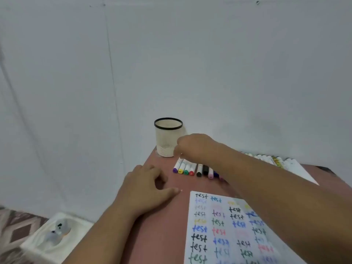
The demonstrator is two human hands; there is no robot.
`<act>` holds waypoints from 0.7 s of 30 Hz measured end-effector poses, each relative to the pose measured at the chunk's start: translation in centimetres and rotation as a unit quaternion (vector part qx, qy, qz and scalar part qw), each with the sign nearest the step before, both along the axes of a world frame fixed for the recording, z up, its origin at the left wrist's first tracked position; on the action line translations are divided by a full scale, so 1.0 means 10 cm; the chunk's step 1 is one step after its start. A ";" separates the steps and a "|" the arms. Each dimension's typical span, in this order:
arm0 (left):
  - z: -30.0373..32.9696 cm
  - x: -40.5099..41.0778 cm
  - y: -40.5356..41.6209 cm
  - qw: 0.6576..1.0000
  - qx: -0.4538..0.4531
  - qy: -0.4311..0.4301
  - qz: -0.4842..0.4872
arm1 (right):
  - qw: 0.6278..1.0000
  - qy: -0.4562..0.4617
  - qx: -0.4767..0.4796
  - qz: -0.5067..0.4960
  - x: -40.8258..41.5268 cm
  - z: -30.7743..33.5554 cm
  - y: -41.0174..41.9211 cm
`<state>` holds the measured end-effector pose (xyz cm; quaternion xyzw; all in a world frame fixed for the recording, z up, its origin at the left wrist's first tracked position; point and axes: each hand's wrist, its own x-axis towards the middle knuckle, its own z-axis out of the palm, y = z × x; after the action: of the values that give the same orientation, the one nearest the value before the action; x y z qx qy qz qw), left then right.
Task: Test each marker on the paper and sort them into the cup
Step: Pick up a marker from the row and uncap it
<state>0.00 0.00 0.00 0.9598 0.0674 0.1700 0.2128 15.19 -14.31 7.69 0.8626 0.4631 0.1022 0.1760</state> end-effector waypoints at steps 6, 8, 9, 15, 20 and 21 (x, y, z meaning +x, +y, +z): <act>-0.03 0.06 0.01 1.000 0.005 0.014 -0.005 | 0.996 0.043 -0.077 0.000 0.16 -0.03 0.22; -0.03 0.07 0.03 1.000 0.005 0.010 -0.008 | 0.996 0.034 -0.083 0.017 0.23 -0.06 0.24; -0.03 0.08 0.03 1.000 0.006 0.007 -0.009 | 0.996 0.032 -0.085 0.021 0.23 -0.07 0.25; -0.03 0.08 0.03 1.000 -0.013 -0.010 -0.012 | 0.994 0.001 -0.045 0.100 0.17 -0.04 0.17; 0.05 -0.02 -0.07 0.991 -0.109 -0.075 0.010 | 0.984 0.000 0.095 0.150 -0.13 0.10 -0.19; 0.05 -0.05 -0.10 0.986 -0.133 -0.097 0.006 | 0.986 0.003 0.097 0.132 -0.21 0.13 -0.25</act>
<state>-0.46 -1.03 0.54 0.9017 0.0744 0.2531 0.3427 13.11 -16.85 9.02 0.8072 0.5614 0.1664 0.0750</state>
